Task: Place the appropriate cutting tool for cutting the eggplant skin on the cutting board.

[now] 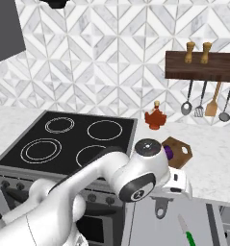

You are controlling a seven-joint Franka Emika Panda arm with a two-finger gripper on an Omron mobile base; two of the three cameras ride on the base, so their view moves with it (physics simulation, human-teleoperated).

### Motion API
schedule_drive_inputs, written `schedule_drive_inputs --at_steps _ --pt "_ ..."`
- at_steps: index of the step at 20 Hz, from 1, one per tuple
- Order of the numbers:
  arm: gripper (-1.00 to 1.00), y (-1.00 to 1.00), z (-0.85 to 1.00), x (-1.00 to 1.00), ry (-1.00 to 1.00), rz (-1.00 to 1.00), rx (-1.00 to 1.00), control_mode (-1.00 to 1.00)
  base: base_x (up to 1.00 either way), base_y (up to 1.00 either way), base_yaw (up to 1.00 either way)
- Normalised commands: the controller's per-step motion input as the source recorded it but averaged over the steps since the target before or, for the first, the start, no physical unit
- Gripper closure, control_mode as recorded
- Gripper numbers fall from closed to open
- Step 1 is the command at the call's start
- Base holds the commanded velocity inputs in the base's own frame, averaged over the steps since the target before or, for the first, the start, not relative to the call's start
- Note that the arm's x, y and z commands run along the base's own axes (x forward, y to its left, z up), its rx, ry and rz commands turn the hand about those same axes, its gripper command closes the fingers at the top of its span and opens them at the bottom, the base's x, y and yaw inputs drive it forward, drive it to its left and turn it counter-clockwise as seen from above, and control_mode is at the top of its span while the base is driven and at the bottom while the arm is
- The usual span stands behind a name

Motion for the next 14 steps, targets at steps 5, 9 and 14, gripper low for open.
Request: schedule_drive_inputs --at_steps 5,9,14 --pt "1.0 -0.31 0.08 0.76 0.0 0.09 0.01 -1.0 0.0 0.0 0.0" --pt "1.0 -0.12 0.0 0.93 0.0 0.16 0.03 -1.0 0.0 0.0 0.0" --pt "1.0 0.0 -0.1 1.0 0.01 0.16 0.01 -1.0 0.0 0.0 0.0"
